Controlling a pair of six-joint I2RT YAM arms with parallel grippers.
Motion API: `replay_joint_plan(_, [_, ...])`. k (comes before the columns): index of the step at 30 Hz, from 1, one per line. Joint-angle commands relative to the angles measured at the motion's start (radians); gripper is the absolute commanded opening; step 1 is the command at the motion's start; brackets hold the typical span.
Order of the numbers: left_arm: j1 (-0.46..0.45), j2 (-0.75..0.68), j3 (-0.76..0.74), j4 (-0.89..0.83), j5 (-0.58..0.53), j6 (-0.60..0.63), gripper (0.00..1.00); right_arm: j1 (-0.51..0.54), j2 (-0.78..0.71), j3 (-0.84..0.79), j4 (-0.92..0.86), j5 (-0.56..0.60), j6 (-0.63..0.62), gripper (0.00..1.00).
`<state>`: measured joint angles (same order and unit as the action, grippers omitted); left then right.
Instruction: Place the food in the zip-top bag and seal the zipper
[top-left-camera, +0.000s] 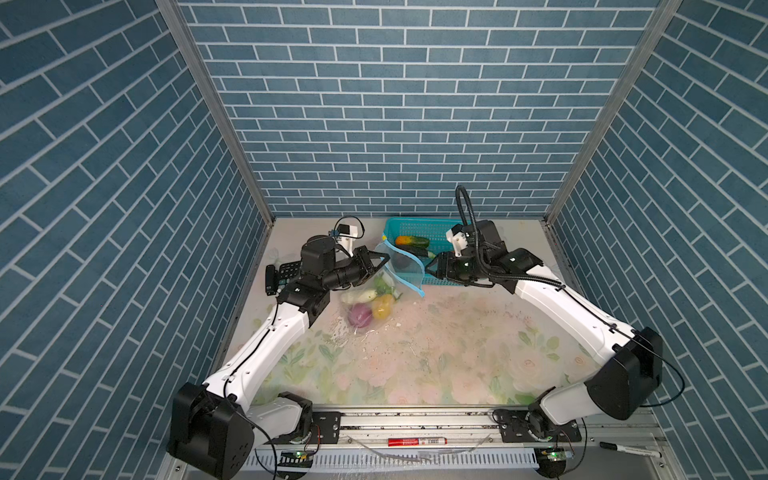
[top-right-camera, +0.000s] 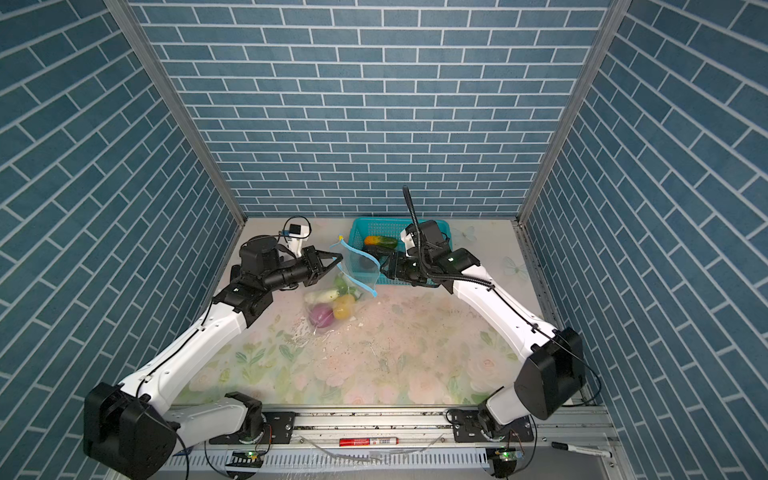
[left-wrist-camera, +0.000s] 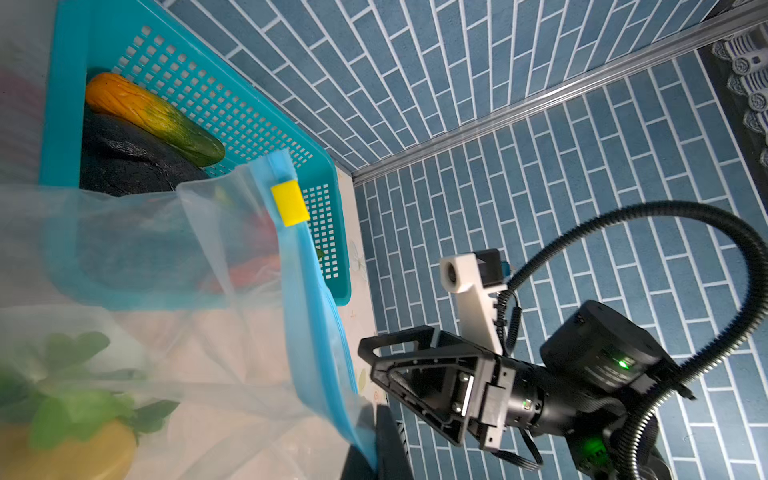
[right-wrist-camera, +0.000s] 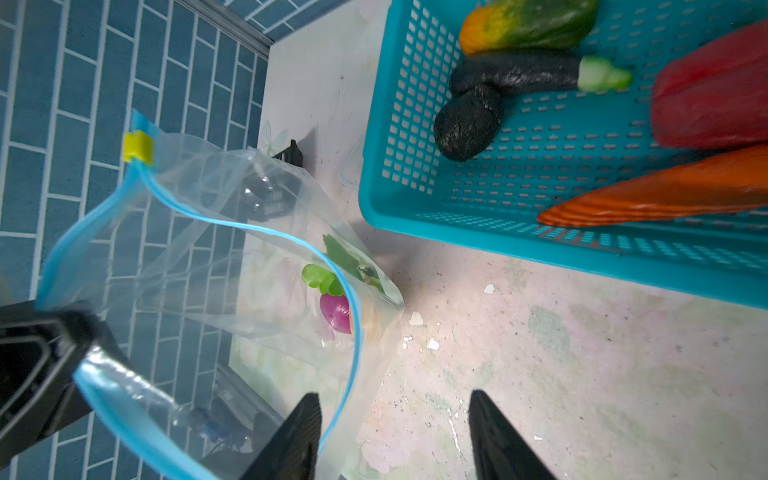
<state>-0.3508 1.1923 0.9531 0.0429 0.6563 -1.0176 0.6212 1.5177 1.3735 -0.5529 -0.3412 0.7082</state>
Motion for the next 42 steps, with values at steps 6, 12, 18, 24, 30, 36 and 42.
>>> replay_joint_plan(6, [0.007,-0.031,0.010,-0.040,0.008,0.038,0.00,-0.002,0.097,0.123,0.024,-0.101,0.007,0.37])
replay_joint_plan(12, [0.010,-0.021,0.017,-0.066,0.009,0.048,0.00,0.005,0.120,0.158,0.023,-0.148,0.005,0.14])
replay_joint_plan(18, [0.017,-0.016,0.041,-0.121,0.019,0.070,0.00,0.021,0.136,0.200,-0.010,-0.163,-0.008,0.03])
replay_joint_plan(24, [0.035,-0.033,0.058,-0.157,0.021,0.085,0.00,0.045,0.152,0.262,-0.074,-0.145,-0.031,0.00])
replay_joint_plan(30, [0.043,-0.051,0.052,-0.172,0.022,0.093,0.00,0.073,0.152,0.346,-0.233,0.035,-0.147,0.21])
replay_joint_plan(36, [0.044,-0.053,0.049,-0.173,0.023,0.093,0.00,0.102,0.180,0.380,-0.301,0.095,-0.190,0.42])
replay_joint_plan(42, [0.045,-0.053,0.049,-0.172,0.024,0.092,0.00,0.127,0.229,0.399,-0.301,0.056,-0.184,0.42])
